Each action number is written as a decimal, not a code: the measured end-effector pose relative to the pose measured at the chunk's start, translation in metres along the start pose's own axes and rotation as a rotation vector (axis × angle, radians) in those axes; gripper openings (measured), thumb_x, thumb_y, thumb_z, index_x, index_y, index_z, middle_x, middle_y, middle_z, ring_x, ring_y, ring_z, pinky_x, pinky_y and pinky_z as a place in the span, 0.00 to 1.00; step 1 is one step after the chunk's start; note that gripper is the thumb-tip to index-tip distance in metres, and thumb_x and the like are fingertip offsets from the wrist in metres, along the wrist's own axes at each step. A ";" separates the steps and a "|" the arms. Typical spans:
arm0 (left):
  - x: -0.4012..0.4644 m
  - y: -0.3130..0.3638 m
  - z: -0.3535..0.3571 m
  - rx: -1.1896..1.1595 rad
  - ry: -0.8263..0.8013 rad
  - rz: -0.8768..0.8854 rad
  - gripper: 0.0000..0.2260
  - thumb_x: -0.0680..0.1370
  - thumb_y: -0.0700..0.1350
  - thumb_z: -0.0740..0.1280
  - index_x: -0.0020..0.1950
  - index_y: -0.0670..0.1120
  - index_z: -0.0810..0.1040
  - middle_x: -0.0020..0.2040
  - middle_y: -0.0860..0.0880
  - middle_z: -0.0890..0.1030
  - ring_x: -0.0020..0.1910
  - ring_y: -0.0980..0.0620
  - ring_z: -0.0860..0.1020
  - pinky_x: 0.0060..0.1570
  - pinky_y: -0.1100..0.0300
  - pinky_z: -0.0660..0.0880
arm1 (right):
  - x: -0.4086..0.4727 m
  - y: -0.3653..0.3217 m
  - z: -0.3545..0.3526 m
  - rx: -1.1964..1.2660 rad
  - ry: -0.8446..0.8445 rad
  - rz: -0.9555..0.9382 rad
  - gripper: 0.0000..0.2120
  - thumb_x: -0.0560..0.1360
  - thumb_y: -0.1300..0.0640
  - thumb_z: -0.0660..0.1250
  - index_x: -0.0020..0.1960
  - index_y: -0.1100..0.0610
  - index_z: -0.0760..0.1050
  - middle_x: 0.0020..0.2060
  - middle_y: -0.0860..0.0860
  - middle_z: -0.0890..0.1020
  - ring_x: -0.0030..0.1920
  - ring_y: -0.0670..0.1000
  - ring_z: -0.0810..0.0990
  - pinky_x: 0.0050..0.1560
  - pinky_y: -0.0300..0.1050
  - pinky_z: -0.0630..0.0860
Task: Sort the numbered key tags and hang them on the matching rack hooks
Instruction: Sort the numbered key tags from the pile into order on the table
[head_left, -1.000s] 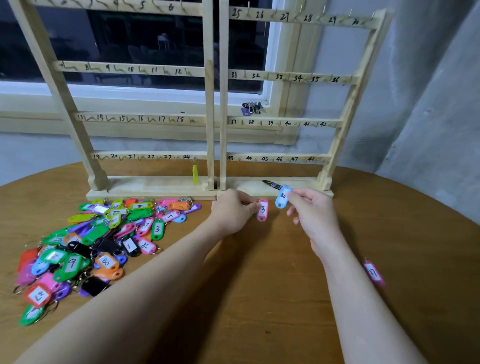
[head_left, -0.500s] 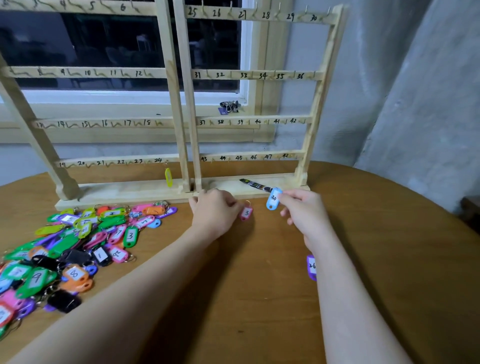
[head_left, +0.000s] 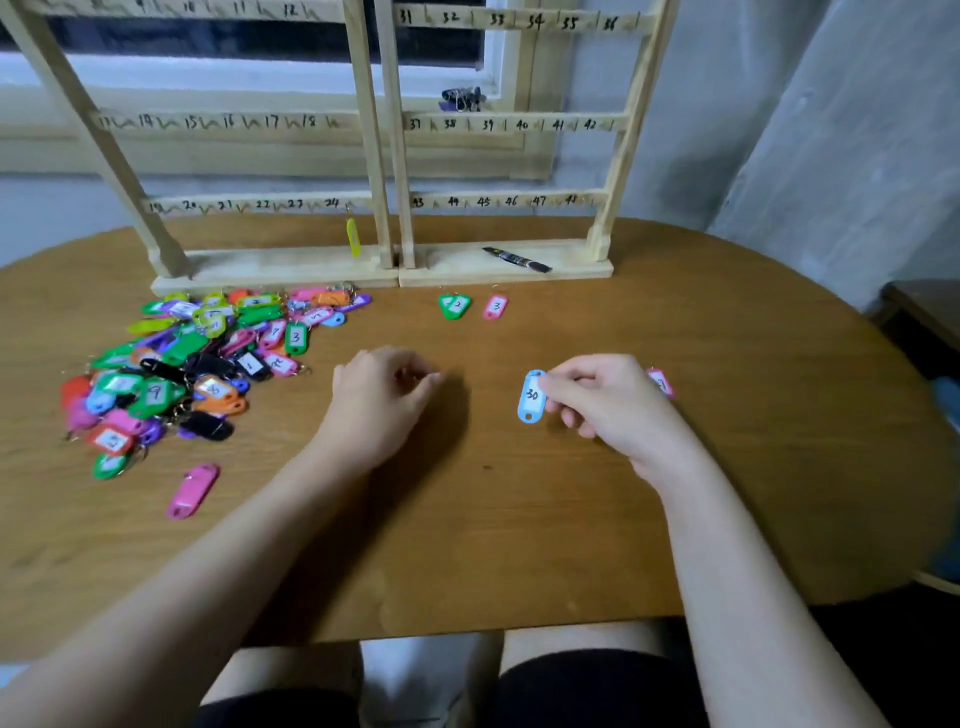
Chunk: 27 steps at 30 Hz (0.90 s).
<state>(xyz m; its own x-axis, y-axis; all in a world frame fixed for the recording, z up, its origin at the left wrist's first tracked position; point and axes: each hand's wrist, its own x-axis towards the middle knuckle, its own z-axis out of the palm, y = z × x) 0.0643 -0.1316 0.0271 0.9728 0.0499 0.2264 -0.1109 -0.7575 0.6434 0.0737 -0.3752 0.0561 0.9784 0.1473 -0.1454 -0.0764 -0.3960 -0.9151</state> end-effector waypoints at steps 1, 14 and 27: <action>-0.012 -0.005 -0.006 0.001 0.006 0.010 0.06 0.79 0.51 0.70 0.43 0.55 0.79 0.40 0.55 0.78 0.45 0.49 0.76 0.52 0.47 0.75 | -0.010 -0.002 0.010 -0.010 -0.044 -0.002 0.06 0.79 0.56 0.70 0.46 0.56 0.84 0.33 0.48 0.84 0.32 0.44 0.75 0.30 0.36 0.68; -0.072 -0.089 -0.093 0.155 0.180 -0.110 0.04 0.78 0.44 0.71 0.51 0.46 0.83 0.49 0.50 0.75 0.44 0.50 0.78 0.48 0.56 0.75 | -0.017 -0.030 0.137 -0.169 -0.261 -0.050 0.07 0.78 0.59 0.68 0.45 0.61 0.82 0.31 0.49 0.84 0.23 0.44 0.73 0.27 0.35 0.71; -0.097 -0.103 -0.109 0.279 0.089 -0.252 0.14 0.75 0.50 0.74 0.57 0.45 0.80 0.50 0.51 0.74 0.47 0.48 0.75 0.49 0.55 0.73 | -0.001 -0.036 0.150 -0.391 -0.172 -0.178 0.09 0.80 0.50 0.68 0.46 0.55 0.78 0.29 0.54 0.82 0.22 0.50 0.77 0.22 0.41 0.73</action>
<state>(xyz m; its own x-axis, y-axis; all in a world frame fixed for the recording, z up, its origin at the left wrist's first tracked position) -0.0408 0.0126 0.0181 0.9395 0.3040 0.1577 0.2007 -0.8619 0.4658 0.0465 -0.2256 0.0330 0.9208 0.3795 -0.0896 0.2006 -0.6583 -0.7256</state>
